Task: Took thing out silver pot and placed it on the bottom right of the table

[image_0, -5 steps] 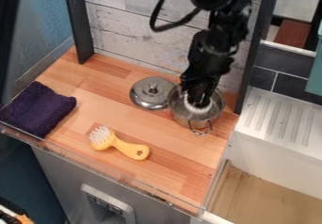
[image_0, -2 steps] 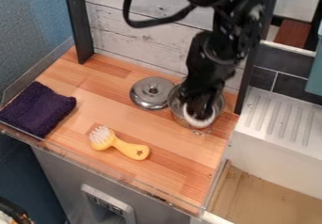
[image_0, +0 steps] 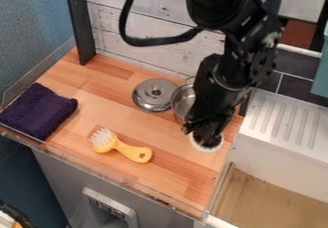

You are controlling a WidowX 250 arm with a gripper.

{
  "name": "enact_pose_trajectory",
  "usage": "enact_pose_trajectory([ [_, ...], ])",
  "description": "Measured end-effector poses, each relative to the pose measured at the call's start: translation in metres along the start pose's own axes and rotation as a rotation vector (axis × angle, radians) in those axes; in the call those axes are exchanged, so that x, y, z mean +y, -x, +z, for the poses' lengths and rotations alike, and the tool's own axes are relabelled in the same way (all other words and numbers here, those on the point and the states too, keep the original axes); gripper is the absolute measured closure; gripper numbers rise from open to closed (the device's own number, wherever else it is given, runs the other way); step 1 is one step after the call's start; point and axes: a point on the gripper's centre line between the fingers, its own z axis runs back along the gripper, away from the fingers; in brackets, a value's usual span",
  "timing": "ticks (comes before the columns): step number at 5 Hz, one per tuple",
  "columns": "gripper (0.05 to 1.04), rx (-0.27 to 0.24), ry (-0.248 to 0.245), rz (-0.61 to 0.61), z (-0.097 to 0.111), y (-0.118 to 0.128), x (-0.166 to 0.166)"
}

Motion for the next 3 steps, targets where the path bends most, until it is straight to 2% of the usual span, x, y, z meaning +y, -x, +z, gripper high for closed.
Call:
enact_pose_trajectory([
  [1, 0.87, -0.016, -0.034, 0.007, -0.013, 0.006, 0.019],
  [2, 0.87, 0.013, -0.06, 0.005, -0.026, 0.013, 0.034],
  [3, 0.87, 0.036, -0.077, 0.022, -0.038, 0.011, 0.042],
])
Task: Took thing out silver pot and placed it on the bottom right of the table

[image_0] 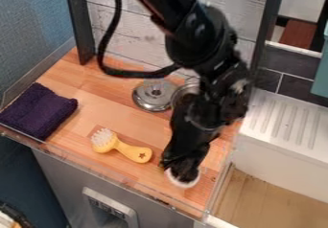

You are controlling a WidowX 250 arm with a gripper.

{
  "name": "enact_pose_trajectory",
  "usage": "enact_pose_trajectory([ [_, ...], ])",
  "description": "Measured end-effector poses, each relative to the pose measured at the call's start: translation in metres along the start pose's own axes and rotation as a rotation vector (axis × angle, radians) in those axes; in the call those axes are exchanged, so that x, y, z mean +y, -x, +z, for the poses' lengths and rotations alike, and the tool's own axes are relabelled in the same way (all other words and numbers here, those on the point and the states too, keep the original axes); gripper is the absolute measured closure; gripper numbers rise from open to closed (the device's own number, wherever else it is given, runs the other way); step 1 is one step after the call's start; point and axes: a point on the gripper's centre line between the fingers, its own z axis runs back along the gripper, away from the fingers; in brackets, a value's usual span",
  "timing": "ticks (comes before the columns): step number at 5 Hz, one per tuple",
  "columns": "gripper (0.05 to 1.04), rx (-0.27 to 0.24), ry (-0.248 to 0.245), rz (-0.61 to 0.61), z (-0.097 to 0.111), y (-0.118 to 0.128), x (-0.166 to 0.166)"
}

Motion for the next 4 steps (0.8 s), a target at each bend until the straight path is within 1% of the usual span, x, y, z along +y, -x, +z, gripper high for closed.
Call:
enact_pose_trajectory([
  [1, 0.87, 0.019, 0.002, -0.016, -0.007, 0.002, -0.001],
  [2, 0.831, 0.039, -0.029, -0.027, -0.015, 0.001, 0.001],
  [3, 0.567, 0.038, -0.047, 0.024, -0.016, -0.003, 0.004],
  [4, 0.253, 0.03, -0.056, 0.045, -0.017, -0.005, 0.007],
])
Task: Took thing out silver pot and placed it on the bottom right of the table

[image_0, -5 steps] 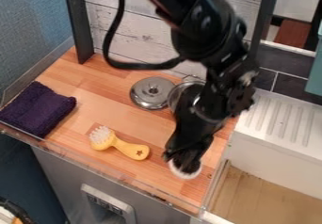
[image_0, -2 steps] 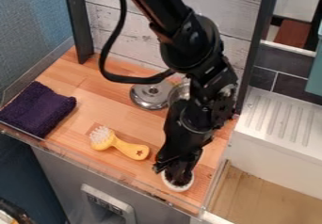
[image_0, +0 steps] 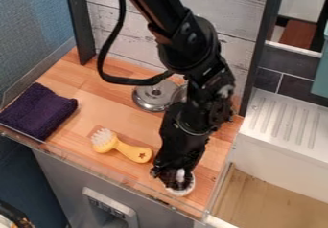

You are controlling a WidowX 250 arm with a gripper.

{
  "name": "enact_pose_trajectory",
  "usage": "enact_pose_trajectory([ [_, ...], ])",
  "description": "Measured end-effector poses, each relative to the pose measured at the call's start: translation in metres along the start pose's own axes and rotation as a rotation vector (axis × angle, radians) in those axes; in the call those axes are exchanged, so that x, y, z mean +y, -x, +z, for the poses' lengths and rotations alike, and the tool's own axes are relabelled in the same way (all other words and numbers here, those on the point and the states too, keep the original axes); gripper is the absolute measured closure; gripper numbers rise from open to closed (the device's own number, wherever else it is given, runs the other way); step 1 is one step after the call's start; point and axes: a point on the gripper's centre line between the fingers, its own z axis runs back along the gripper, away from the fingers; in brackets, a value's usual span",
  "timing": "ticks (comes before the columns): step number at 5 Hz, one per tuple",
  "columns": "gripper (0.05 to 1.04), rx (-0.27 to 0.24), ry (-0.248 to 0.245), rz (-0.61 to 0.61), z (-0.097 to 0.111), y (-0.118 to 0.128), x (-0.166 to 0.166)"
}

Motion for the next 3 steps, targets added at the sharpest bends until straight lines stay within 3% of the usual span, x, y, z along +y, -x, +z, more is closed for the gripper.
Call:
enact_pose_trajectory([
  [1, 0.065, -0.01, -0.024, 0.007, 0.001, -0.001, 0.004],
  [2, 0.073, -0.043, 0.016, 0.007, 0.017, -0.006, 0.0],
  [3, 0.079, -0.058, 0.091, 0.006, 0.038, -0.005, -0.005],
])
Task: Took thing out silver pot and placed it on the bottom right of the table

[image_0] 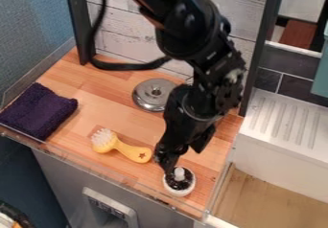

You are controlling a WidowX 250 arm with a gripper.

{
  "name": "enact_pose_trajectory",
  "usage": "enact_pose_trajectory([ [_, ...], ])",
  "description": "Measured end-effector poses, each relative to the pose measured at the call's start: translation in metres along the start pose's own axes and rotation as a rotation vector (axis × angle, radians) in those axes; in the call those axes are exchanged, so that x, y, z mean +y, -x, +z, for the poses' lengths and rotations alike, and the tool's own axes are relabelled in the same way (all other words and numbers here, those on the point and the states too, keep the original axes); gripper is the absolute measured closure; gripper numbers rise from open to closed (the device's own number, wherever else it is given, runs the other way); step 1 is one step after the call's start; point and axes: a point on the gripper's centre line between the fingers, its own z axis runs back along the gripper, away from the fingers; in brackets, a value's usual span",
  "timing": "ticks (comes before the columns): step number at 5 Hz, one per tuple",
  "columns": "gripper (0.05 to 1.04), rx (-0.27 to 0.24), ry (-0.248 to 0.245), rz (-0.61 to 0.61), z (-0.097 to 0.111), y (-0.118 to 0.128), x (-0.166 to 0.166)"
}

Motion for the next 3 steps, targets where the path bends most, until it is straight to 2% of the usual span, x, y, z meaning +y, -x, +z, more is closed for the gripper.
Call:
enact_pose_trajectory([
  [1, 0.083, -0.034, 0.033, -0.032, 0.0152, -0.0037, -0.0033],
  [3, 0.082, -0.034, 0.04, -0.032, 0.0169, -0.0042, -0.0047],
])
